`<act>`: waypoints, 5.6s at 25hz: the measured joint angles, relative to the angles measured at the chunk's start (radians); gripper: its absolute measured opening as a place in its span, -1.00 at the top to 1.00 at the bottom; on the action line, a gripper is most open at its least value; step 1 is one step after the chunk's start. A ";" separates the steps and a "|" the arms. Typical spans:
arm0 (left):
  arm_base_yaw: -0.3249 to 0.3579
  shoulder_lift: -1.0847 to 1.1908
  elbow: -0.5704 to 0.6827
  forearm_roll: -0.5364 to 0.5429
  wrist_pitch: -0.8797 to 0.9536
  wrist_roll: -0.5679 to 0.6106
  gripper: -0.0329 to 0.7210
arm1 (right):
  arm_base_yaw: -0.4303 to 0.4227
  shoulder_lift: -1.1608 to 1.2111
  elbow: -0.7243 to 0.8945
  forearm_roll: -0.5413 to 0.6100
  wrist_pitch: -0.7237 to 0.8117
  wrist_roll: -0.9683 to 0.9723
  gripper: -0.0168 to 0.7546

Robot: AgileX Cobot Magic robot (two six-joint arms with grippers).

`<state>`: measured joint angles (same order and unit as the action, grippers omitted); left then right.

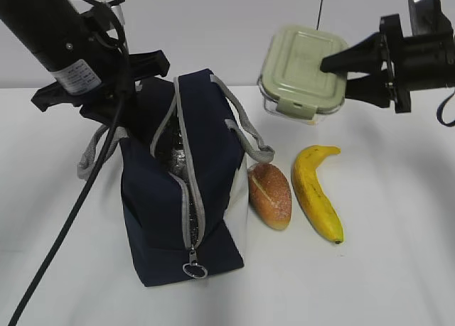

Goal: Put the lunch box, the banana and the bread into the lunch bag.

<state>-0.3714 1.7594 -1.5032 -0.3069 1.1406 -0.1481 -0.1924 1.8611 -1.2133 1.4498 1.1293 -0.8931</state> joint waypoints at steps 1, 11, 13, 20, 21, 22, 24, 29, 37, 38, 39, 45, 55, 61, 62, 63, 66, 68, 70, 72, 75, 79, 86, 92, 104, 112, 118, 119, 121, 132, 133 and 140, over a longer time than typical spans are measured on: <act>0.000 0.000 0.000 0.000 -0.003 0.003 0.92 | 0.018 -0.013 -0.017 -0.002 0.004 0.017 -0.04; 0.000 0.000 0.000 -0.001 -0.014 0.024 0.92 | 0.201 -0.053 -0.219 -0.167 0.042 0.243 -0.04; 0.000 0.000 0.000 -0.001 -0.015 0.025 0.92 | 0.227 -0.053 -0.236 -0.197 0.046 0.270 -0.04; 0.000 0.000 0.000 -0.002 -0.016 0.025 0.92 | 0.308 -0.053 -0.244 -0.265 0.035 0.317 -0.04; 0.000 0.000 0.000 -0.002 -0.016 0.025 0.92 | 0.316 -0.053 -0.244 -0.277 0.031 0.320 -0.04; 0.000 0.000 0.000 -0.002 -0.016 0.025 0.92 | 0.322 -0.053 -0.245 -0.291 0.026 0.325 -0.04; 0.000 0.000 0.000 -0.002 -0.016 0.025 0.92 | 0.341 -0.053 -0.245 -0.331 0.014 0.337 -0.04; 0.000 0.000 0.000 -0.002 -0.016 0.025 0.92 | 0.363 -0.036 -0.245 -0.422 0.010 0.376 -0.04; 0.000 0.000 0.000 -0.004 -0.019 0.027 0.92 | 0.393 -0.021 -0.245 -0.567 -0.046 0.471 -0.04; 0.000 0.000 0.000 -0.004 -0.019 0.027 0.92 | 0.397 -0.021 -0.245 -0.576 -0.054 0.478 -0.04; 0.000 0.000 0.000 -0.004 -0.020 0.027 0.92 | 0.399 -0.021 -0.245 -0.583 -0.060 0.483 -0.04; 0.000 0.000 0.000 -0.004 -0.023 0.028 0.92 | 0.469 -0.019 -0.245 -0.595 -0.126 0.525 -0.04; 0.000 0.000 0.000 -0.003 -0.032 0.028 0.92 | 0.534 0.085 -0.264 -0.639 -0.148 0.619 -0.03; 0.000 0.000 0.000 -0.003 -0.033 0.028 0.92 | 0.534 0.109 -0.269 -0.632 -0.175 0.637 -0.03; 0.000 0.000 0.000 -0.003 -0.034 0.028 0.92 | 0.536 0.120 -0.277 -0.624 -0.175 0.637 -0.03; 0.000 0.000 0.000 -0.003 -0.034 0.028 0.92 | 0.536 0.129 -0.282 -0.612 -0.175 0.639 -0.03; 0.000 0.000 0.000 -0.020 -0.036 0.039 0.92 | 0.544 0.165 -0.310 -0.587 -0.185 0.639 -0.03; 0.000 0.000 0.000 -0.041 -0.039 0.055 0.92 | 0.552 0.186 -0.327 -0.584 -0.188 0.639 -0.03; 0.000 0.000 0.000 -0.049 -0.039 0.066 0.92 | 0.558 0.209 -0.342 -0.584 -0.188 0.639 -0.03; 0.000 0.000 0.000 -0.054 -0.040 0.073 0.92 | 0.558 0.227 -0.351 -0.584 -0.190 0.639 -0.03; 0.000 0.000 0.000 -0.059 -0.040 0.077 0.92 | 0.558 0.250 -0.353 -0.585 -0.192 0.639 -0.03; 0.000 0.000 0.000 -0.064 -0.041 0.077 0.92 | 0.560 0.270 -0.355 -0.595 -0.205 0.639 -0.03; 0.000 0.000 0.000 -0.064 -0.040 0.078 0.92 | 0.560 0.303 -0.360 -0.602 -0.215 0.639 -0.04; 0.000 0.000 0.000 -0.064 -0.038 0.078 0.92 | 0.560 0.312 -0.362 -0.602 -0.215 0.639 -0.18; 0.000 0.000 0.000 -0.042 -0.013 0.085 0.92 | 0.560 0.314 -0.509 -0.729 0.016 0.644 -0.55; 0.000 0.000 0.000 -0.003 0.006 0.085 0.92 | 0.560 0.309 -0.690 -0.822 0.083 0.694 -0.56; 0.000 0.000 0.000 0.006 0.011 0.086 0.92 | 0.560 0.247 -0.694 -0.890 0.089 0.696 -0.56; 0.000 0.000 0.000 0.009 0.011 0.086 0.92 | 0.560 0.231 -0.694 -0.902 0.089 0.696 -0.56; 0.000 0.000 0.000 0.017 0.012 0.086 0.92 | 0.560 0.184 -0.694 -0.933 0.092 0.710 -0.56; 0.000 0.000 0.000 0.038 0.015 0.086 0.92 | 0.560 -0.026 -0.622 -1.459 0.107 0.999 -0.56; 0.000 0.000 0.000 0.038 0.015 0.086 0.92 | 0.558 -0.028 -0.595 -1.486 0.109 1.010 -0.56; 0.000 0.000 0.000 0.038 0.018 0.086 0.92 | 0.558 -0.028 -0.377 -1.564 0.099 1.072 -0.55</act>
<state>-0.3714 1.7594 -1.5032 -0.2689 1.1588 -0.0624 0.3657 1.8331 -1.5903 -0.1145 1.2286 0.1790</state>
